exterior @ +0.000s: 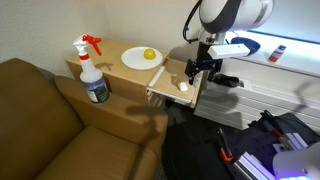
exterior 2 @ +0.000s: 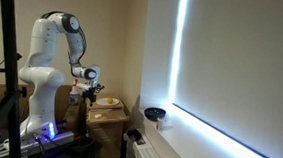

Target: Pick the white object on the drawer and put it on the plate, then close the drawer and pick the bottle on the windowsill and put it on the cabinet

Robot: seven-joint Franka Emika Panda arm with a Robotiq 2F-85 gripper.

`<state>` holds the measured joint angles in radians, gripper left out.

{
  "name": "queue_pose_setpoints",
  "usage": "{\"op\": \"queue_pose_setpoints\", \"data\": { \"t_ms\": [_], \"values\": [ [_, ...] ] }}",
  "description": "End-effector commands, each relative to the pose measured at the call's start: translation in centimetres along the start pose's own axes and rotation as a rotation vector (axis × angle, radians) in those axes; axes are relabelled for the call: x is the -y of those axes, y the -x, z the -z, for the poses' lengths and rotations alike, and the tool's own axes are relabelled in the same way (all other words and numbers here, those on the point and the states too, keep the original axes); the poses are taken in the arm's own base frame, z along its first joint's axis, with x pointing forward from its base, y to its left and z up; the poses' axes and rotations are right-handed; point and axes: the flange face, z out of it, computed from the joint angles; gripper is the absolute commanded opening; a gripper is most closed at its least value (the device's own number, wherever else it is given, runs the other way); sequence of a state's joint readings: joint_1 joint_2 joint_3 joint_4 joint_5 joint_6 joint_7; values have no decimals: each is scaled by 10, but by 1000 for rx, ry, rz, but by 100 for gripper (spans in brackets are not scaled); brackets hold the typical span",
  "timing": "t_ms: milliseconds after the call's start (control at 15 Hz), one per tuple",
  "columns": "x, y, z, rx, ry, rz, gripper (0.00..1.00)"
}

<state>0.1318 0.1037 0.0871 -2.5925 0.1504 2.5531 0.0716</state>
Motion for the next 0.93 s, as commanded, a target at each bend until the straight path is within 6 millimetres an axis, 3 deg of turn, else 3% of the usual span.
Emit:
{"op": "queue_pose_setpoints", "data": {
  "t_ms": [0,533,867],
  "values": [
    [0,-3,-3,5,-1,-4,100],
    [21,-42,-51,-111,67,-168,100],
    [11,-70,-86,-165,112,-331,100]
  ]
}}
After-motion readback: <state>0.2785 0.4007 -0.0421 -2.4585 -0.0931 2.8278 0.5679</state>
